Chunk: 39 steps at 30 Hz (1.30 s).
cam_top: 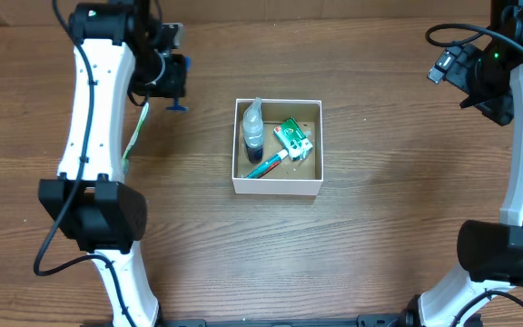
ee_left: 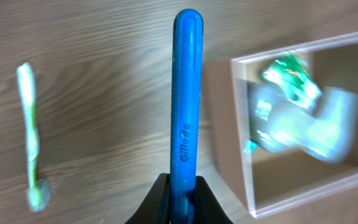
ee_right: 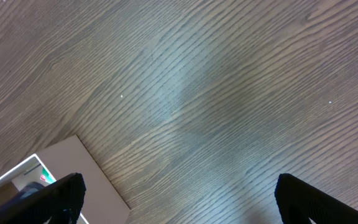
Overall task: Pack container
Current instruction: 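Lift the razor and lower it into the box with the left gripper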
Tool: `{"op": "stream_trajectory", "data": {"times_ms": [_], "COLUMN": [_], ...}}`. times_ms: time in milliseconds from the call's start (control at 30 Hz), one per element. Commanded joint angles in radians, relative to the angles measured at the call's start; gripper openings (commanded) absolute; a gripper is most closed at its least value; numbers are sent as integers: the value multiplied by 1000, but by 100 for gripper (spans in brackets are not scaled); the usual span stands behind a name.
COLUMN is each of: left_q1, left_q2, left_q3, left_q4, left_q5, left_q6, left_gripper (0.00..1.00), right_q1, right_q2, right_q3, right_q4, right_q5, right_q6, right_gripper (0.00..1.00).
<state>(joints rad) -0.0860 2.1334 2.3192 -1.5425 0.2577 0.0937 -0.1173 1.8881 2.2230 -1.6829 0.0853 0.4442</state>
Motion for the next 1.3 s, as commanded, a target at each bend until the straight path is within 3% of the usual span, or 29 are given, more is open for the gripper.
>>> {"op": "stream_trajectory", "data": {"times_ms": [0, 400, 733, 1000, 1267], "left_q1": [-85, -310, -368, -398, -399], "left_q2": [-10, -10, -9, -9, -9], "left_q3": [86, 90, 78, -76, -239], "left_q4": [-45, -99, -112, -58, 35], "left_q5": [84, 37, 93, 109, 109], "left_q6": [145, 253, 380, 476, 479], "left_gripper": [9, 10, 15, 23, 29], "right_q1": [-2, -2, -2, -2, -2], "right_q2": [0, 0, 0, 0, 0], "right_q3": [3, 3, 3, 3, 3], "right_q4": [5, 5, 5, 5, 5], "right_q5": [3, 3, 3, 3, 3], "right_q6": [1, 1, 1, 1, 1], "right_gripper": [100, 100, 100, 100, 100]}}
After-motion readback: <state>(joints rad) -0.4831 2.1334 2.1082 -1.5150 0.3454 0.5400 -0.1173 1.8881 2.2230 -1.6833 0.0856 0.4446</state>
